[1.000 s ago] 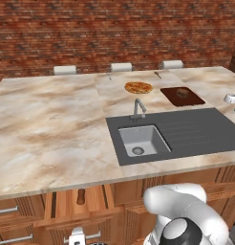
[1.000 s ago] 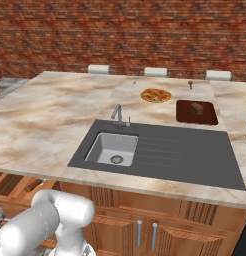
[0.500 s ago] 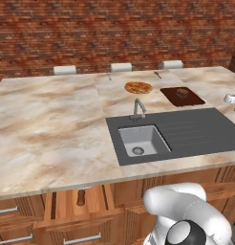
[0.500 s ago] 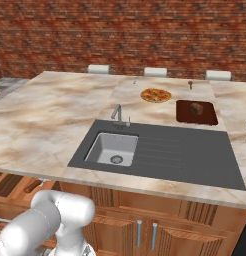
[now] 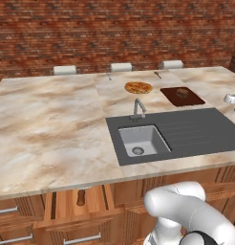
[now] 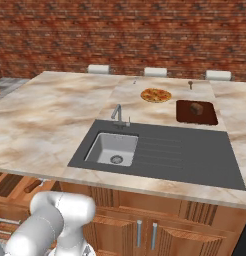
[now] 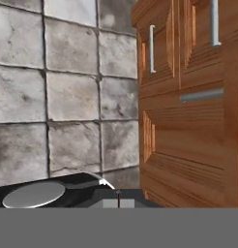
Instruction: Take the pizza cutter from the drawer on the left and place it on the dining counter for cutting.
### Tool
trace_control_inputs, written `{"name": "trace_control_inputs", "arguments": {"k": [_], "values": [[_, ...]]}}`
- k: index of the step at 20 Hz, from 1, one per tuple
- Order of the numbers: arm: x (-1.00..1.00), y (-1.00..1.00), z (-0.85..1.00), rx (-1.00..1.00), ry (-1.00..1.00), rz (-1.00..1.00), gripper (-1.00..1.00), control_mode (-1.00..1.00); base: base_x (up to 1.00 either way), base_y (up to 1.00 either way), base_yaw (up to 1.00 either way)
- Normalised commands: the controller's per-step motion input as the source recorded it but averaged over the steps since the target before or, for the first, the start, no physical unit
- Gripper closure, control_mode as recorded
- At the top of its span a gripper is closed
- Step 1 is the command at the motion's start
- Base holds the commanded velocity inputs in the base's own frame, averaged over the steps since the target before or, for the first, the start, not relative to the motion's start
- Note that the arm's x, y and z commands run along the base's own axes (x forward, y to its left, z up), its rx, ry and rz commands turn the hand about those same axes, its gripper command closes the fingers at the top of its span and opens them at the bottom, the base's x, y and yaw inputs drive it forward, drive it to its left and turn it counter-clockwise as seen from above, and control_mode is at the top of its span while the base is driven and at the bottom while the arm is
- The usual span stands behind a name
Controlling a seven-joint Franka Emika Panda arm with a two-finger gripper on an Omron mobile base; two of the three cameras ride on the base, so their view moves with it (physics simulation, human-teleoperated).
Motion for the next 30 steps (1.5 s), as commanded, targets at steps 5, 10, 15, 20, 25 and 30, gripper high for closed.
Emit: {"name": "trace_control_inputs", "arguments": {"k": [5,10,15,20,25,30], "values": [[-0.09,0.01,0.76,0.11,0.0,-0.08,1.0,-1.0,0.0,0.0,0.0],[0.09,0.05,0.98,0.16,-0.04,-0.1,1.0,-1.0,0.0,0.0,0.0],[0.22,0.42,1.0,0.09,-0.08,-0.17,1.0,-1.0,0.0,0.0,0.0],[0.44,0.72,0.95,0.03,-0.05,-0.27,1.0,-1.0,0.0,0.0,0.0],[0.67,0.72,0.96,0.03,0.0,-0.31,1.0,-1.0,0.0,0.0,0.0],[0.81,0.12,1.0,0.14,0.11,-0.27,1.0,-1.0,0.0,0.0,0.0]]}}
